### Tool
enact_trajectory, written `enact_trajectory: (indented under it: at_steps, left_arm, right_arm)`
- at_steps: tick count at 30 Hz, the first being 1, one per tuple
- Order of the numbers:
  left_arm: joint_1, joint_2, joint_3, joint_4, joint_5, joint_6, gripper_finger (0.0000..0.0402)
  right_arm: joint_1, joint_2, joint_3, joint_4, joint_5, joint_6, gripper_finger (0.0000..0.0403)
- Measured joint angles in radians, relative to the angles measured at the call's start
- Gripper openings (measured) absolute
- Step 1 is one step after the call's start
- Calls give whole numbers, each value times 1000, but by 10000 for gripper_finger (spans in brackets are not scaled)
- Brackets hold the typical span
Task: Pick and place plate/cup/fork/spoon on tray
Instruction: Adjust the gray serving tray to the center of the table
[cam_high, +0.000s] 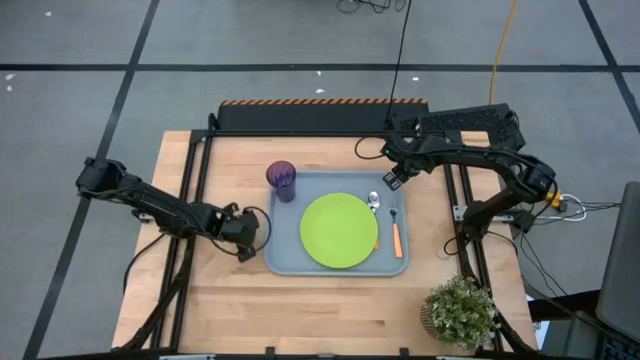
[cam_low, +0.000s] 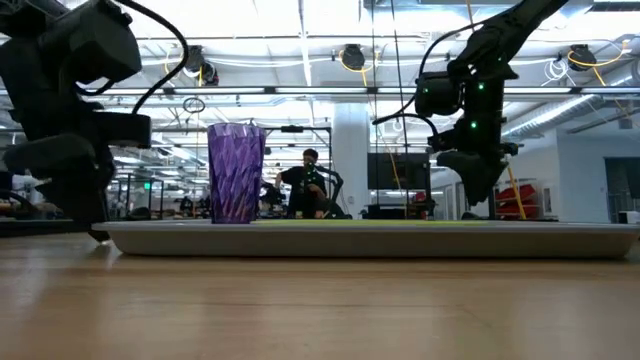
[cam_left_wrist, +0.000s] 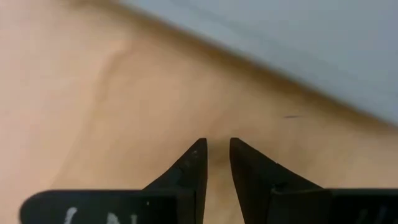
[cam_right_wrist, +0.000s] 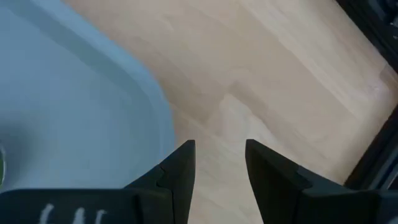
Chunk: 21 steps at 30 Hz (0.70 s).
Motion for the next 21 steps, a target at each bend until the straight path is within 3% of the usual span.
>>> enact_trajectory:
  at_steps: [9, 15, 21]
  left_arm:
    - [-10, -196, 1, -88, -105, -58, 72]
    - [-26, -324, 2, -24, -227, 26, 72]
    - [-53, -378, 3, 33, -391, 167, 72]
  right_arm:
    - [25, 0, 0, -104, -2, 69, 134]
    - [44, 0, -16, -177, -11, 124, 134]
    - [80, 0, -91, -175, -110, 171, 134]
